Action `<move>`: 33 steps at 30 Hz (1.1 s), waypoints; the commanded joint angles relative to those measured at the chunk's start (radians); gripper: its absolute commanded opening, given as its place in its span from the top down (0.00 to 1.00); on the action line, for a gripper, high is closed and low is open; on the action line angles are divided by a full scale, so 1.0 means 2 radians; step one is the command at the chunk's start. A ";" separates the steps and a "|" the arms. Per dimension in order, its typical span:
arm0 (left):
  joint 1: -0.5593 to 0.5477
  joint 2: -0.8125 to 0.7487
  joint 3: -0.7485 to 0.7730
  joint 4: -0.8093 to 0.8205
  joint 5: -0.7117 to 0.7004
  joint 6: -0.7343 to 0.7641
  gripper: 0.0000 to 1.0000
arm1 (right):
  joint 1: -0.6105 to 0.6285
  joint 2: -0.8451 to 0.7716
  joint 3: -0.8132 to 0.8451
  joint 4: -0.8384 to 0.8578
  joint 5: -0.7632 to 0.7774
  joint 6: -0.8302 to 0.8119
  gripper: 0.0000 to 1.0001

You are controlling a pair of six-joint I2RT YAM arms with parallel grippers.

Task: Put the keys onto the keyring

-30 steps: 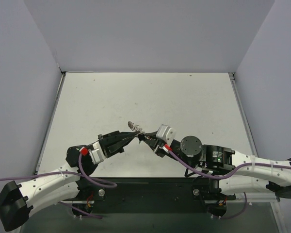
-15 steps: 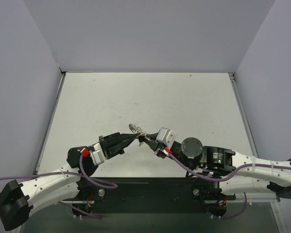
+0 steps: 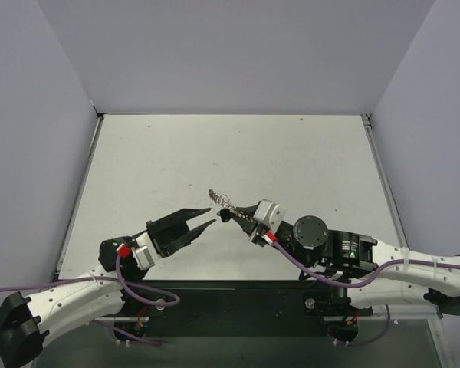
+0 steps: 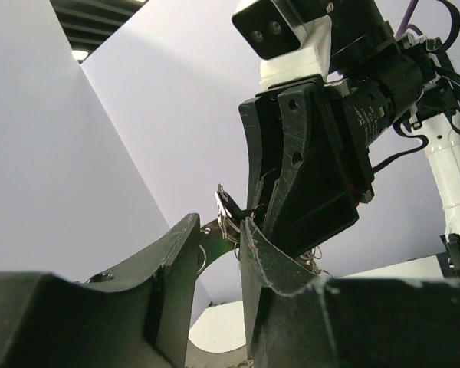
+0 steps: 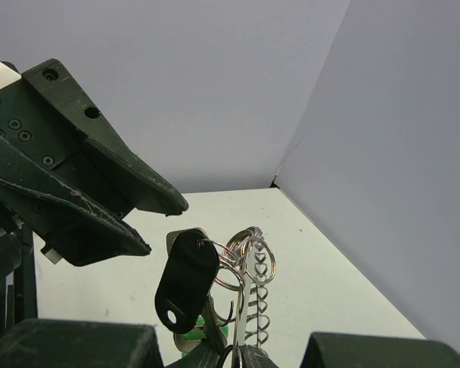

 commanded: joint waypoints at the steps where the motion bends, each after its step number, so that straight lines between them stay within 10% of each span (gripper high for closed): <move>1: 0.000 -0.013 -0.004 0.011 -0.013 0.009 0.60 | -0.002 -0.009 0.012 0.052 0.020 -0.014 1.00; 6: 0.001 -0.034 0.011 -0.042 -0.008 0.024 0.56 | -0.002 -0.005 0.015 0.048 0.023 -0.027 1.00; 18: 0.000 -0.057 0.246 -0.489 -0.058 -0.030 0.36 | -0.002 -0.002 0.016 0.036 0.036 -0.046 1.00; 33: 0.000 0.179 0.667 -1.041 -0.116 -0.054 0.32 | -0.021 0.021 0.036 0.007 0.011 -0.017 1.00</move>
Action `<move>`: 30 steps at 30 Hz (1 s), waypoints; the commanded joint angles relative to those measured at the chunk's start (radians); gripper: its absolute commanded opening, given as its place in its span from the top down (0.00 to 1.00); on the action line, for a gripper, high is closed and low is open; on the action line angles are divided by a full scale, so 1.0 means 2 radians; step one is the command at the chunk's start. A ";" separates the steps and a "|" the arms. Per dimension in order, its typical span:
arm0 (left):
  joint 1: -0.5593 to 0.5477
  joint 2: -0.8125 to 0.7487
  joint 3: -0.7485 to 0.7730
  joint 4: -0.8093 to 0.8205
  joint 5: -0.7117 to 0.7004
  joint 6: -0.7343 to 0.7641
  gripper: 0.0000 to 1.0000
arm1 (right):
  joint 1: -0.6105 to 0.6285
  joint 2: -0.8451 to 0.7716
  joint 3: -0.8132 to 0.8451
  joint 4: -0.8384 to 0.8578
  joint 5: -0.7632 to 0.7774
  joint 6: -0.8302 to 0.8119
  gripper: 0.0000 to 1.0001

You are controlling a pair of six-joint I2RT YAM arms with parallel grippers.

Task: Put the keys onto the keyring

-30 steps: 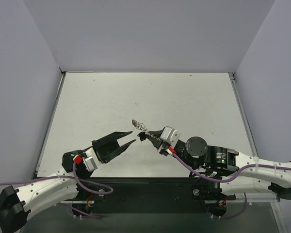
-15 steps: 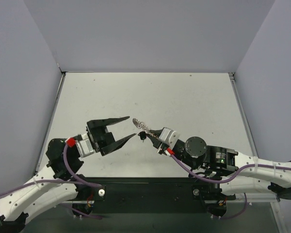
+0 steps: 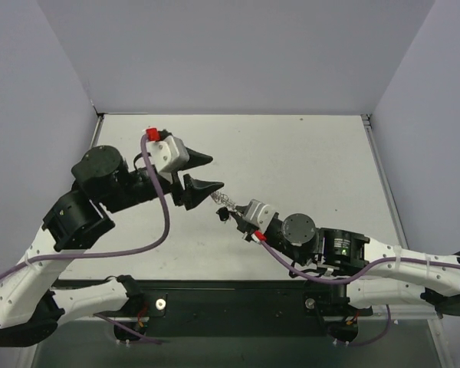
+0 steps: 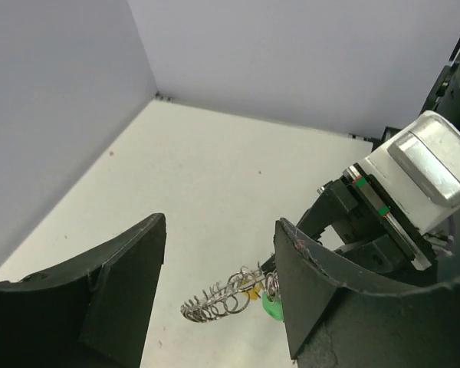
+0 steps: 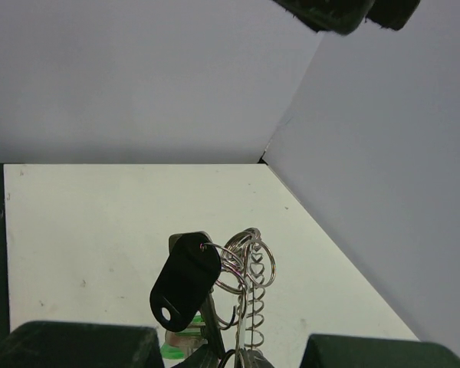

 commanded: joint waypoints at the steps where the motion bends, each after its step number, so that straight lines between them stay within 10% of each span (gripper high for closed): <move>1: -0.001 0.079 0.128 -0.223 -0.008 -0.018 0.31 | -0.009 0.002 0.035 0.023 -0.004 0.011 1.00; 30: -0.043 0.147 0.150 -0.282 -0.034 -0.020 0.43 | -0.046 0.024 0.049 0.001 -0.037 0.047 1.00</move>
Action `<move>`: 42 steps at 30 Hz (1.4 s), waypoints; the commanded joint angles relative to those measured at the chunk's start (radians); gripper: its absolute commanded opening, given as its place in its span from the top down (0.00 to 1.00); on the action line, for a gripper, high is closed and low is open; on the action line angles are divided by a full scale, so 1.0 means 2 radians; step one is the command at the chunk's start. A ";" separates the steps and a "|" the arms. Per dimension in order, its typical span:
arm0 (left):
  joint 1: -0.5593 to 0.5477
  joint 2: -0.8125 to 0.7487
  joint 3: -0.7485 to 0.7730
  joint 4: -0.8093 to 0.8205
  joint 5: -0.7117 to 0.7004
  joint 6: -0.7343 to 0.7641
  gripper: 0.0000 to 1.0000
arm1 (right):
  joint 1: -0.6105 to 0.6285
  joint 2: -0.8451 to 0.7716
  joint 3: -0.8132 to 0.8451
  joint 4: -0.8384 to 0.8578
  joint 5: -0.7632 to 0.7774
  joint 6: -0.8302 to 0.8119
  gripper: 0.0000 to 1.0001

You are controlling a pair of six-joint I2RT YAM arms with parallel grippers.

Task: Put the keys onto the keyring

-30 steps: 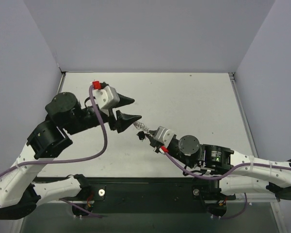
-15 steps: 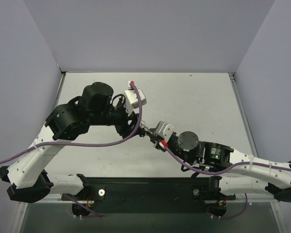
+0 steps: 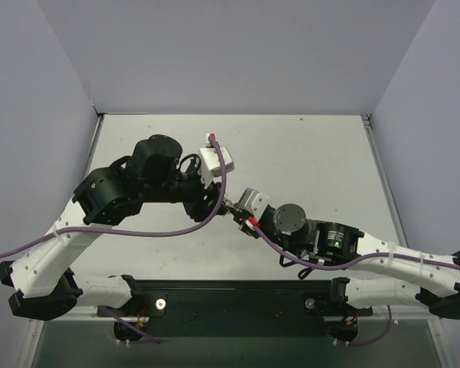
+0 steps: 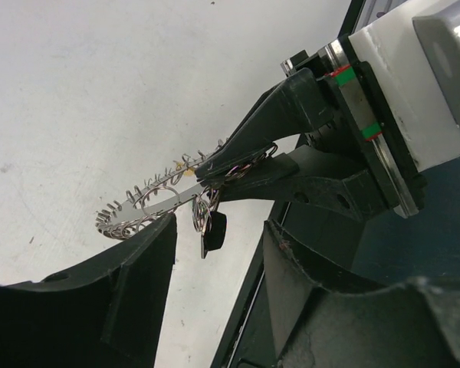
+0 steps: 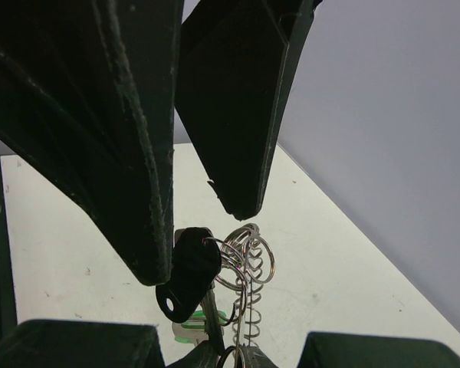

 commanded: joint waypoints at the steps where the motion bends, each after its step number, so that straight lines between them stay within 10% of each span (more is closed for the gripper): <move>1: -0.008 0.007 -0.005 0.018 -0.019 -0.001 0.46 | -0.004 -0.006 0.029 0.027 -0.001 0.008 1.00; 9: -0.009 0.010 -0.018 0.025 -0.048 0.003 0.59 | -0.004 -0.012 0.029 0.027 -0.006 0.009 1.00; 14: -0.010 0.008 -0.023 0.029 -0.048 0.003 1.00 | -0.004 -0.013 0.029 0.025 -0.006 0.010 1.00; 36: -0.010 -0.012 -0.032 0.005 -0.081 0.004 1.00 | -0.021 -0.018 0.029 0.029 -0.012 0.031 1.00; 40: -0.009 -0.023 -0.036 0.002 -0.094 0.004 0.66 | -0.024 -0.019 0.028 0.030 -0.014 0.031 1.00; 42: -0.009 -0.026 -0.039 0.002 -0.099 0.004 0.66 | -0.024 -0.019 0.028 0.030 -0.015 0.032 1.00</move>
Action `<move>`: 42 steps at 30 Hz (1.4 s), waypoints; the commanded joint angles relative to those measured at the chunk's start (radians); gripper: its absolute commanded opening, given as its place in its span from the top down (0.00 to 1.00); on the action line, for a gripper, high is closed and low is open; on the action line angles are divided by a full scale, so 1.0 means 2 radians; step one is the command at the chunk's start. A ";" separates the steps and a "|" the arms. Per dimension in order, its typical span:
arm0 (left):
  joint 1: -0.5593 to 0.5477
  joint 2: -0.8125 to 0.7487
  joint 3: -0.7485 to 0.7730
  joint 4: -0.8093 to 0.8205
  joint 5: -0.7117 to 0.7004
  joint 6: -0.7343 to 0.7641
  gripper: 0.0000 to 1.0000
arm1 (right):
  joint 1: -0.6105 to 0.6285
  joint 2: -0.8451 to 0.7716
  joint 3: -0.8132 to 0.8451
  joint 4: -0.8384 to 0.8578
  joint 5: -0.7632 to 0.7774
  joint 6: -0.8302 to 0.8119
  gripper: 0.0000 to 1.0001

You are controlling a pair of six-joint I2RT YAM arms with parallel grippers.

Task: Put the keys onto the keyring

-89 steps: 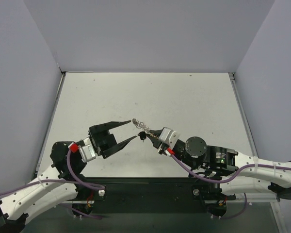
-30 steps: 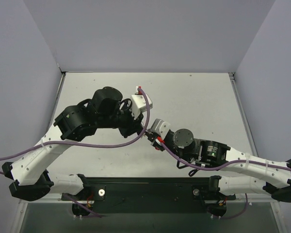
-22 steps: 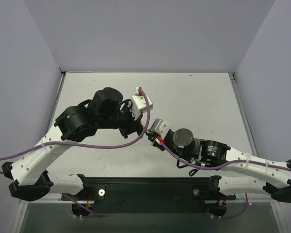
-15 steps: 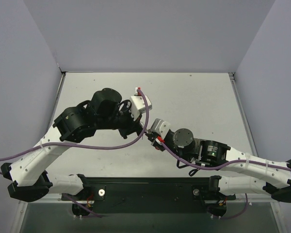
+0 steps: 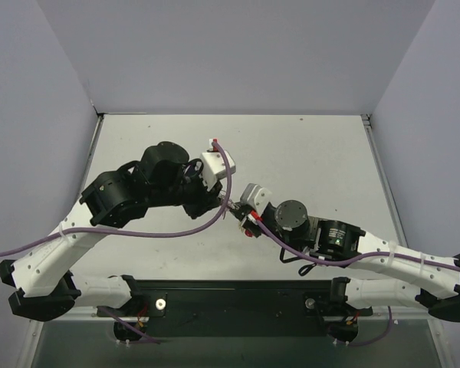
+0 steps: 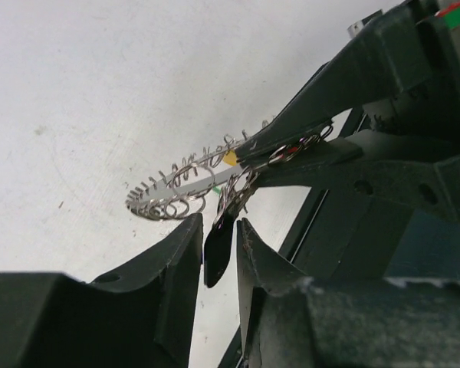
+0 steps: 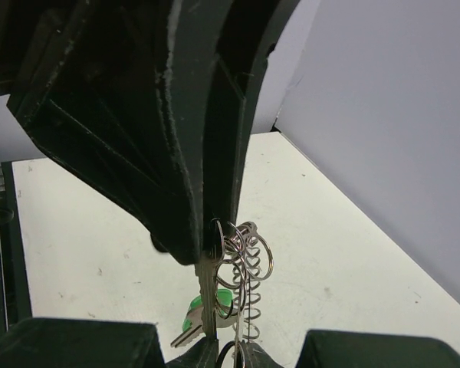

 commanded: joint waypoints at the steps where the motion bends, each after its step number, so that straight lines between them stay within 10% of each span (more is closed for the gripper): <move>1: 0.003 -0.026 -0.003 -0.006 -0.032 0.000 0.66 | -0.008 -0.017 0.026 0.036 0.012 0.008 1.00; 8: 0.002 -0.035 -0.025 0.013 -0.023 0.001 1.00 | -0.009 -0.018 0.024 0.036 0.009 0.010 1.00; 14: 0.003 -0.042 -0.029 0.023 -0.016 0.004 1.00 | -0.010 -0.020 0.023 0.036 0.009 0.011 1.00; 19: 0.003 -0.058 -0.025 0.045 -0.009 0.003 0.54 | -0.010 -0.021 0.022 0.037 0.007 0.012 1.00; 42: 0.049 -0.044 -0.036 0.108 0.044 0.033 0.36 | -0.011 -0.030 0.012 0.040 -0.011 0.007 1.00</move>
